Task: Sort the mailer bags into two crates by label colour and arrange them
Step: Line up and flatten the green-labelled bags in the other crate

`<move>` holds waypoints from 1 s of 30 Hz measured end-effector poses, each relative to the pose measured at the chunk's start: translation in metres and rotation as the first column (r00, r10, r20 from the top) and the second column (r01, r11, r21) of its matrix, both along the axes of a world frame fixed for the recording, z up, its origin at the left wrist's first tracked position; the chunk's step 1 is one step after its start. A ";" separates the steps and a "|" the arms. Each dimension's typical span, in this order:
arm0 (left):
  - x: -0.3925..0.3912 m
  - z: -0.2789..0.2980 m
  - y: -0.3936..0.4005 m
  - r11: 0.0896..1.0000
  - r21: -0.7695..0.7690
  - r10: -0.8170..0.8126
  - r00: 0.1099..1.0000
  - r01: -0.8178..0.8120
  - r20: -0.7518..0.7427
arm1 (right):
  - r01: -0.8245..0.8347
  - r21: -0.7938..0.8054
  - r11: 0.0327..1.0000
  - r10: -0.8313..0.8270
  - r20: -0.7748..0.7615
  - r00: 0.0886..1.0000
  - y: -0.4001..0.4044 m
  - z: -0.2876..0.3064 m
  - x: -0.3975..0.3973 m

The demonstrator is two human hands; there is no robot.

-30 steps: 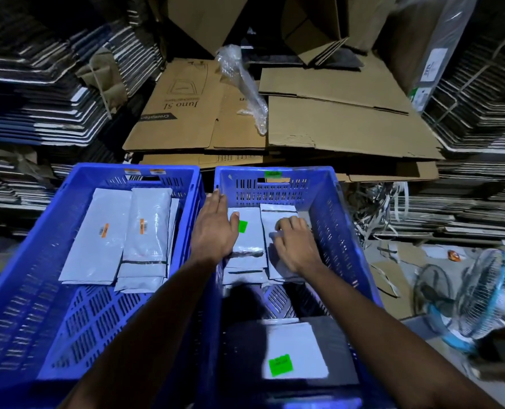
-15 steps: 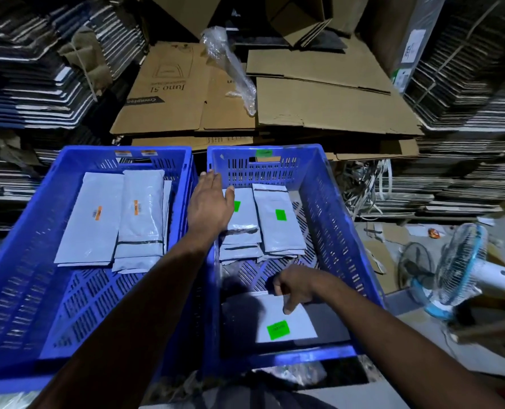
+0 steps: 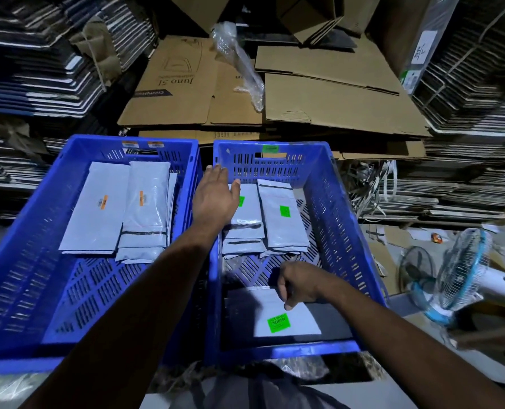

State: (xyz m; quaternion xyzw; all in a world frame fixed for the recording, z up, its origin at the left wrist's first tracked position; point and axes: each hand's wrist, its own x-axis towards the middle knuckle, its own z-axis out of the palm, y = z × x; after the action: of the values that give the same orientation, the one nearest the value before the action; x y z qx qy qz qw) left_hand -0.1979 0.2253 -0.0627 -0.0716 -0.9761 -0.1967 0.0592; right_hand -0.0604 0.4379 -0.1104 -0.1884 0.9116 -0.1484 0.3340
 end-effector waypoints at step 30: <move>0.001 0.004 -0.002 0.974 0.221 0.065 0.997 -0.055 -0.037 | 0.518 -0.355 0.779 -0.610 -0.232 0.758 -0.046 -0.005 -0.153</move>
State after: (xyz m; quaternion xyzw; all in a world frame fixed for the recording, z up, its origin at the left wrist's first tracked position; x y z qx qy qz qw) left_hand -0.1969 0.2234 -0.0584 -0.0392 -0.9485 -0.2999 0.0940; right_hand -0.2139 0.3917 -0.1158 0.0317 0.9393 -0.3308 0.0848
